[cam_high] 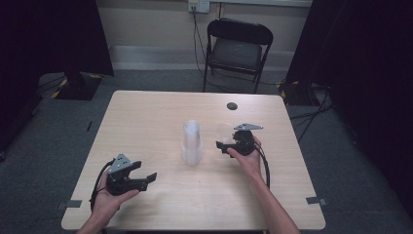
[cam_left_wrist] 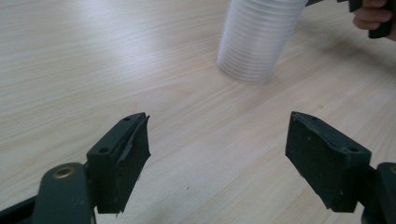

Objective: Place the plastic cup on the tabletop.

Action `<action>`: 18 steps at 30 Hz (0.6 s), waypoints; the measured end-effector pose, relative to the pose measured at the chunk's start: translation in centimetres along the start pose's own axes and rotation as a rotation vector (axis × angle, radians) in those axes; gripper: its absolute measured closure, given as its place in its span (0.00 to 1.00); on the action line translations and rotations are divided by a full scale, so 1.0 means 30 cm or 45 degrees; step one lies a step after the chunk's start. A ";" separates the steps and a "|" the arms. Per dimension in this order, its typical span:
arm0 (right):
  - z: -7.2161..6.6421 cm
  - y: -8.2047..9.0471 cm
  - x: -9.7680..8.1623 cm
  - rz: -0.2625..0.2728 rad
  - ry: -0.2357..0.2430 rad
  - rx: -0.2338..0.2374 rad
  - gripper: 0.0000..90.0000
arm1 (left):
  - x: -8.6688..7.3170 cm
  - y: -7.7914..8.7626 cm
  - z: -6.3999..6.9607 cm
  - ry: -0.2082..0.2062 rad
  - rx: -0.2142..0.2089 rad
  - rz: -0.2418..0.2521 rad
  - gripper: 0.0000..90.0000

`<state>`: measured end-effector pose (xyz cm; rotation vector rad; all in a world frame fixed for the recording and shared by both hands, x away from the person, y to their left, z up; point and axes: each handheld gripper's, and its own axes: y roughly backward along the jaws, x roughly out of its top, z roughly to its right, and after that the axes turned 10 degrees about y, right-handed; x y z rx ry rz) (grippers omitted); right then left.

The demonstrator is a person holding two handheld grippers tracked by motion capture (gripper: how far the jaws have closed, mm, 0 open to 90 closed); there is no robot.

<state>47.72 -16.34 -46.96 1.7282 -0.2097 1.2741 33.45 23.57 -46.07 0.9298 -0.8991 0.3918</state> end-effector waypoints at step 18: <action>-0.012 0.112 -0.033 0.049 -0.022 0.055 0.17 | -0.001 0.021 -0.021 -0.039 -0.024 0.036 0.17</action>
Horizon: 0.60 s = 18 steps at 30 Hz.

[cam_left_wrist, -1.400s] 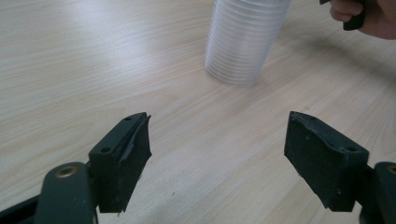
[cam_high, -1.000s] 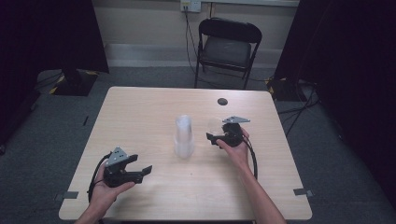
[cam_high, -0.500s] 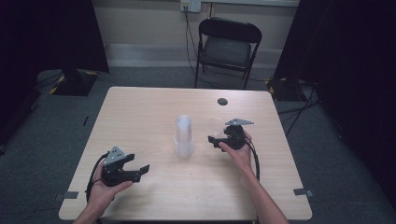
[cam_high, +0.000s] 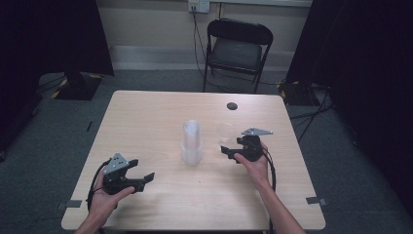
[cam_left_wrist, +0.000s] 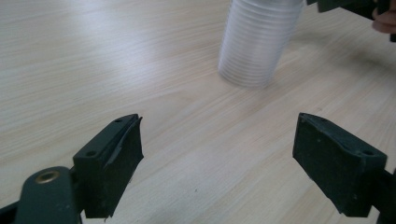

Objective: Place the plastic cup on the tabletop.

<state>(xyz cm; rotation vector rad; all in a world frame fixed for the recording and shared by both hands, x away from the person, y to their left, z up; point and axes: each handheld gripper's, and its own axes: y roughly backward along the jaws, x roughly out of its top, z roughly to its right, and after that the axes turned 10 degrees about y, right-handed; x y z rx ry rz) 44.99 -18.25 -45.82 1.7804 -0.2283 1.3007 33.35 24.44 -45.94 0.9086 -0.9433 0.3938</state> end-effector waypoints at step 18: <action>-0.024 0.185 -0.042 -0.012 0.044 -0.056 0.19 | -0.011 0.012 -0.032 0.085 0.079 -0.037 0.17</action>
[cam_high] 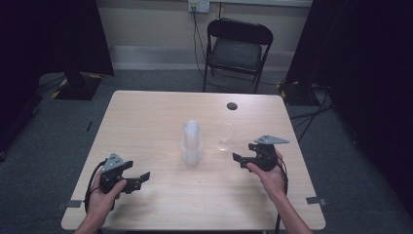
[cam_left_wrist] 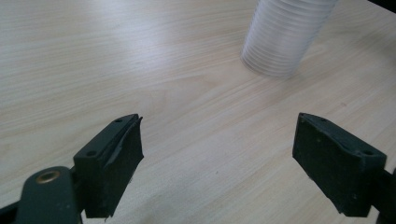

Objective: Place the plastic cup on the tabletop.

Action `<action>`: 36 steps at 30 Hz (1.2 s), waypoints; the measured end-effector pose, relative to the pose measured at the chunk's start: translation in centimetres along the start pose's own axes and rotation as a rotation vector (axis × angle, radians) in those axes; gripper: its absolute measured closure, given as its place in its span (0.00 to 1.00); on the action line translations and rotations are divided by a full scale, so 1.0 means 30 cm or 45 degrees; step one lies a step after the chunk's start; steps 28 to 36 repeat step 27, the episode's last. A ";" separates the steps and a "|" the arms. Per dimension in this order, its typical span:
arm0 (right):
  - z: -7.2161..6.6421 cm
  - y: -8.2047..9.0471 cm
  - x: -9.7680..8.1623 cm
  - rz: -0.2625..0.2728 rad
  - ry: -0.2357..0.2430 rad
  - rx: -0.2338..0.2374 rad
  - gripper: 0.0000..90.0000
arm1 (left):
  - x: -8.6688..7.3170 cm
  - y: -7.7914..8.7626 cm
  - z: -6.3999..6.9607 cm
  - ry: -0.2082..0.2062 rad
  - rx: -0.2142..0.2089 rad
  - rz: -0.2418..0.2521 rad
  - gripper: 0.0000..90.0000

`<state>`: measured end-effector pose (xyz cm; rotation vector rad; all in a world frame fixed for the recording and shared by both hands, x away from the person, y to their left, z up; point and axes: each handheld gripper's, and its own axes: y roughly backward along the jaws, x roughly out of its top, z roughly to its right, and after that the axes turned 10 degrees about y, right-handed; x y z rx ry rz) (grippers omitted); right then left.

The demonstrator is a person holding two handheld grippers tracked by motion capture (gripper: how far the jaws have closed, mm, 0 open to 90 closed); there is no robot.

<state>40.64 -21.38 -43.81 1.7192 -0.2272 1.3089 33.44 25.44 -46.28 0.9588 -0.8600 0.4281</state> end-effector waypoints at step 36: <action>-0.012 0.206 -0.234 -0.087 -0.088 -0.120 0.18 | -0.006 -0.002 0.024 -0.030 0.032 -0.050 0.18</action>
